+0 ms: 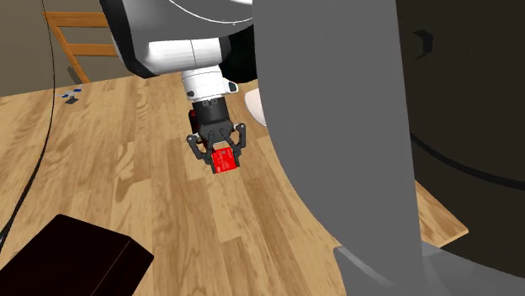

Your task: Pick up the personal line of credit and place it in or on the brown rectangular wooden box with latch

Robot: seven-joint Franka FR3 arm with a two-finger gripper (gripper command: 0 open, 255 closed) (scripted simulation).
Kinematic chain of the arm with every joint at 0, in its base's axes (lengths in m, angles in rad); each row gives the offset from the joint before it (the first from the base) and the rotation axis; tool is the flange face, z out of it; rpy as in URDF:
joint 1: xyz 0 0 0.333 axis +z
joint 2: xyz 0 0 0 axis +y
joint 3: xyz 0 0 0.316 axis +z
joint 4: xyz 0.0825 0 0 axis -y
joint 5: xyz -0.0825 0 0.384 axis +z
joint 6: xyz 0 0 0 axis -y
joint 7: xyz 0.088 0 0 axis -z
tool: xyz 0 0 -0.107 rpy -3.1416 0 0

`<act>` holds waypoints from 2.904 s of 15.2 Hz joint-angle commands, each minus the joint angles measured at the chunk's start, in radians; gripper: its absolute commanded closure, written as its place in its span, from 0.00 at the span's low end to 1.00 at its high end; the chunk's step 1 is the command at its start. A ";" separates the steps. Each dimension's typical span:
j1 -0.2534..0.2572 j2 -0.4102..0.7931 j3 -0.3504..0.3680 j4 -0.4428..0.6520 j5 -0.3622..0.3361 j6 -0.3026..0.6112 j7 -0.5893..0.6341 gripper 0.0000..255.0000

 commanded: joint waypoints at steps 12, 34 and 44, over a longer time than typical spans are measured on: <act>-0.005 -0.065 0.010 0.090 0.026 -0.148 -0.022 1.00; 0.015 -0.245 0.052 0.087 0.128 -0.306 0.014 1.00; 0.084 -0.486 0.126 -0.161 0.318 -0.261 0.125 1.00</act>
